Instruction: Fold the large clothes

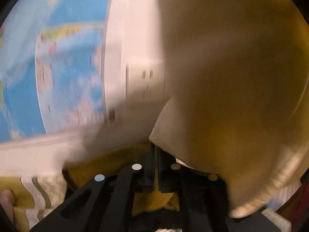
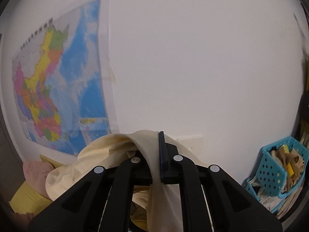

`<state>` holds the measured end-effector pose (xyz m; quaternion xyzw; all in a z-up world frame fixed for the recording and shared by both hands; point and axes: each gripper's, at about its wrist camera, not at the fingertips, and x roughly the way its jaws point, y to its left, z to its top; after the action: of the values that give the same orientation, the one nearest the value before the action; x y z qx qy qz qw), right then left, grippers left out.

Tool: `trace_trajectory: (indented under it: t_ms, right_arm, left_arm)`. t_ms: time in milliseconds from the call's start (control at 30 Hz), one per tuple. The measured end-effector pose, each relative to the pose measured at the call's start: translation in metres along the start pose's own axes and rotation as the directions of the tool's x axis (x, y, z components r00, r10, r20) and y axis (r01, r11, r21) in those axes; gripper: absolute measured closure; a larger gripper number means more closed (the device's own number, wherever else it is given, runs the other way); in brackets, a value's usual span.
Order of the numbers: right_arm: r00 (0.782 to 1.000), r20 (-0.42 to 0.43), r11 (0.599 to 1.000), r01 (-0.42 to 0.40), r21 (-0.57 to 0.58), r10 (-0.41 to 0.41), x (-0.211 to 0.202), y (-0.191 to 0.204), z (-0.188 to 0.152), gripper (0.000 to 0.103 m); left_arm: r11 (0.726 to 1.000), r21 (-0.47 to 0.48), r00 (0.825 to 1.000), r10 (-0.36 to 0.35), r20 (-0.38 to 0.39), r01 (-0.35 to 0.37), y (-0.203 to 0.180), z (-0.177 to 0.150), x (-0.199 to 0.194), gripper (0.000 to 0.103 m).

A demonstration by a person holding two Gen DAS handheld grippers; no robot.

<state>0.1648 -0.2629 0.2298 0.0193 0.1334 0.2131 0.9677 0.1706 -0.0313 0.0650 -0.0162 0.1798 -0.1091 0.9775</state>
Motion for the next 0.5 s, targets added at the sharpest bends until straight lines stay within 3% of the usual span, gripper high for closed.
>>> trace_trajectory:
  t_ms: [133, 200, 233, 300, 333, 367, 433, 467, 500]
  right_arm:
    - [0.998, 0.07, 1.0, 0.004, 0.002, -0.004, -0.043, 0.006, 0.022, 0.098]
    - [0.995, 0.098, 1.0, 0.003, -0.009, -0.002, -0.061, 0.011, 0.031, 0.098]
    - [0.994, 0.108, 1.0, 0.009, -0.016, -0.008, -0.071, 0.016, 0.035, 0.098]
    - [0.992, 0.124, 1.0, 0.019, -0.025, -0.016, -0.084, 0.022, 0.039, 0.098]
    - [0.991, 0.134, 1.0, 0.009, -0.022, -0.006, -0.093, 0.024, 0.04, 0.098]
    - [0.991, 0.137, 1.0, 0.001, -0.017, 0.002, -0.098, 0.025, 0.04, 0.098]
    - [0.99, 0.139, 1.0, 0.005, -0.018, -0.002, -0.106, 0.028, 0.039, 0.098]
    - [0.99, 0.139, 1.0, 0.006, -0.022, -0.002, -0.109, 0.03, 0.038, 0.098]
    - [0.99, 0.14, 1.0, 0.008, -0.029, -0.004, -0.112, 0.032, 0.037, 0.098]
  left_arm:
    - [1.0, 0.023, 0.982, -0.003, 0.188, -0.001, -0.004, 0.048, -0.061, 0.103]
    - [0.999, 0.037, 0.974, -0.023, 0.224, 0.015, -0.005, 0.06, -0.084, 0.102]
    - [0.998, 0.052, 0.973, -0.05, 0.225, 0.04, -0.007, 0.059, -0.097, 0.096]
    - [0.989, 0.103, 0.969, -0.13, 0.212, 0.111, -0.011, 0.042, -0.105, 0.045]
    - [0.983, 0.128, 0.966, -0.154, 0.209, 0.129, -0.013, 0.019, -0.112, 0.037]
    - [0.97, 0.152, 0.96, -0.218, 0.175, 0.192, -0.017, 0.002, -0.112, 0.033]
    - [0.941, 0.213, 0.952, -0.289, 0.104, 0.262, -0.035, -0.032, -0.109, 0.033]
    - [0.933, 0.241, 0.949, -0.297, 0.103, 0.265, -0.044, -0.041, -0.11, 0.028]
    - [0.929, 0.292, 0.957, -0.268, 0.114, 0.225, -0.058, -0.052, -0.104, 0.02]
